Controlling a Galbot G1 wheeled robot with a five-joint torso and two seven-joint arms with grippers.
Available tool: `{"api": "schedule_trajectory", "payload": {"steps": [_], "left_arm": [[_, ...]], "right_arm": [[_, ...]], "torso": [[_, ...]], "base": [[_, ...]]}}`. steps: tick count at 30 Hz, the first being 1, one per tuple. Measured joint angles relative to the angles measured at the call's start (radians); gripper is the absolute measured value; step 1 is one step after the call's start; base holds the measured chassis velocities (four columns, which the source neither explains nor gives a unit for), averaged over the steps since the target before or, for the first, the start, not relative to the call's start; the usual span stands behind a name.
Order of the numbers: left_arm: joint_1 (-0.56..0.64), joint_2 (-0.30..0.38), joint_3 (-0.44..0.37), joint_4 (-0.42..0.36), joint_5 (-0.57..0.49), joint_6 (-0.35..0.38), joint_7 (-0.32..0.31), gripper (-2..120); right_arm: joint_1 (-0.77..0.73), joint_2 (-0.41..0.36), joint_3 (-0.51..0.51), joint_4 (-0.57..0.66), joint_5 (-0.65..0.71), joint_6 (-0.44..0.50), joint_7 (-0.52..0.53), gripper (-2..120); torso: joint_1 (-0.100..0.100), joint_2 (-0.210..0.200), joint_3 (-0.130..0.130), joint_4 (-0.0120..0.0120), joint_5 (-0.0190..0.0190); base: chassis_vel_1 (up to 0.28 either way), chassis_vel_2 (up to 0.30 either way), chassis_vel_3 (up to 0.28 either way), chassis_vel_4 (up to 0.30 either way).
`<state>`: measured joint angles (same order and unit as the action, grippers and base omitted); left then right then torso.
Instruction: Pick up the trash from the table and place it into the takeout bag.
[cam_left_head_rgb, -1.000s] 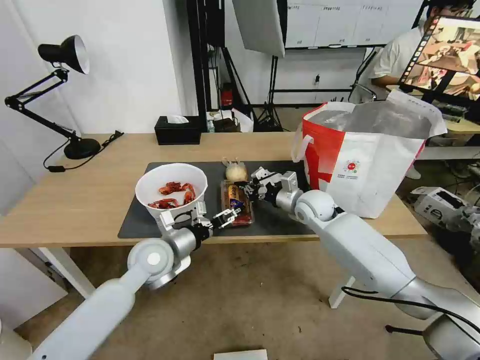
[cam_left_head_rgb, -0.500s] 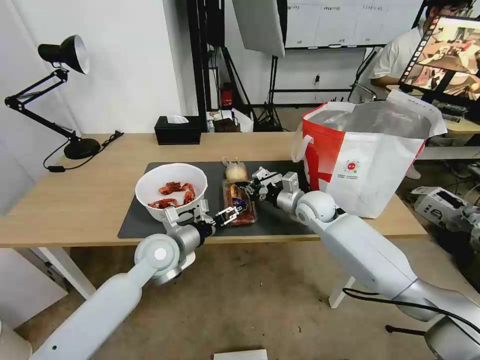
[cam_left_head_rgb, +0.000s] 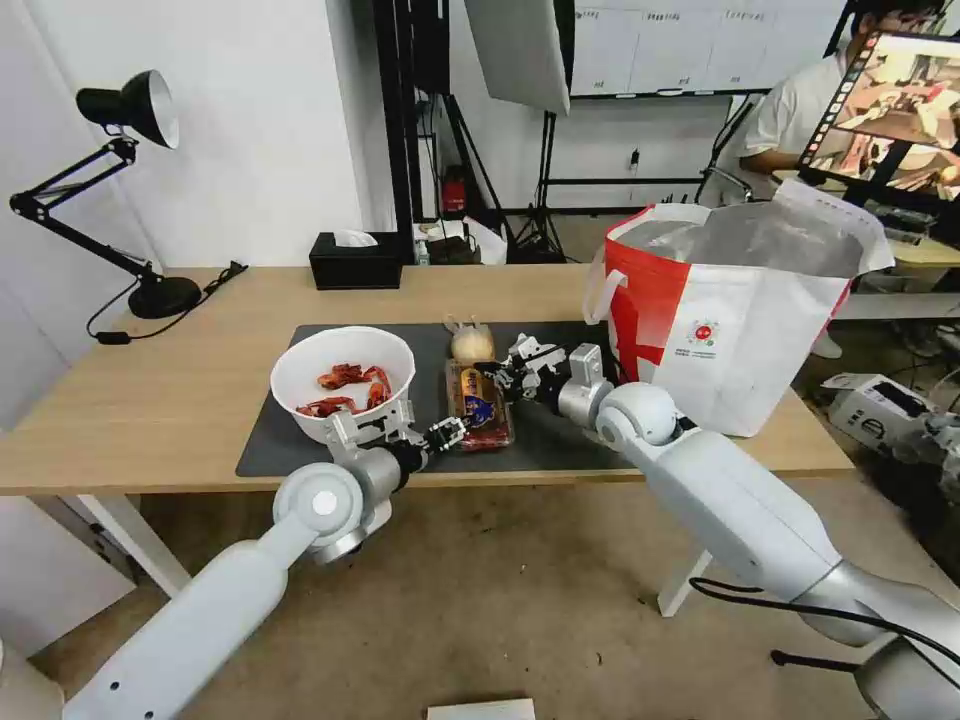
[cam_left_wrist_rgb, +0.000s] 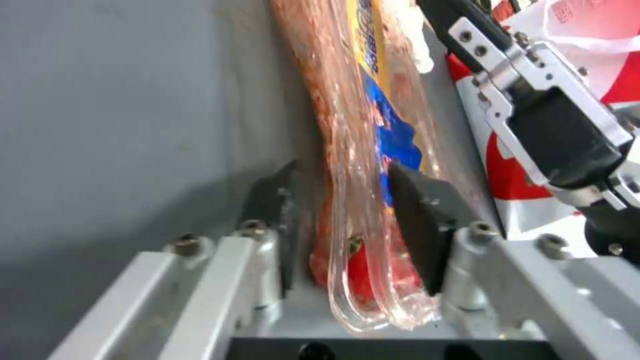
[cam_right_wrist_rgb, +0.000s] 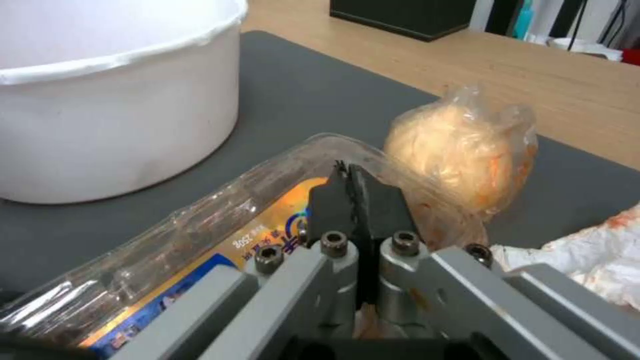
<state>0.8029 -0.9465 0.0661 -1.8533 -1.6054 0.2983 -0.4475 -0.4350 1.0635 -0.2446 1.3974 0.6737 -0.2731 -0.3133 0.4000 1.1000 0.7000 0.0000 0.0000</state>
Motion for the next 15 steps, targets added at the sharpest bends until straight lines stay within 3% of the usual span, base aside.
{"api": "schedule_trajectory", "payload": {"steps": [9,15], "left_arm": [[-0.005,0.012,-0.001,-0.003,-0.001,-0.006,-0.003,1],[-0.006,0.02,-0.008,-0.019,-0.001,-0.009,0.002,0]], "right_arm": [[-0.005,-0.002,0.003,0.005,0.0,0.0,0.001,0],[-0.016,-0.009,0.014,0.013,0.012,0.001,-0.002,0]], "torso": [[0.0,0.0,0.0,0.0,0.0],[0.0,0.0,0.0,0.0,0.0]], "base": [[0.0,0.0,0.0,0.0],[0.0,0.0,0.0,0.0]]}}
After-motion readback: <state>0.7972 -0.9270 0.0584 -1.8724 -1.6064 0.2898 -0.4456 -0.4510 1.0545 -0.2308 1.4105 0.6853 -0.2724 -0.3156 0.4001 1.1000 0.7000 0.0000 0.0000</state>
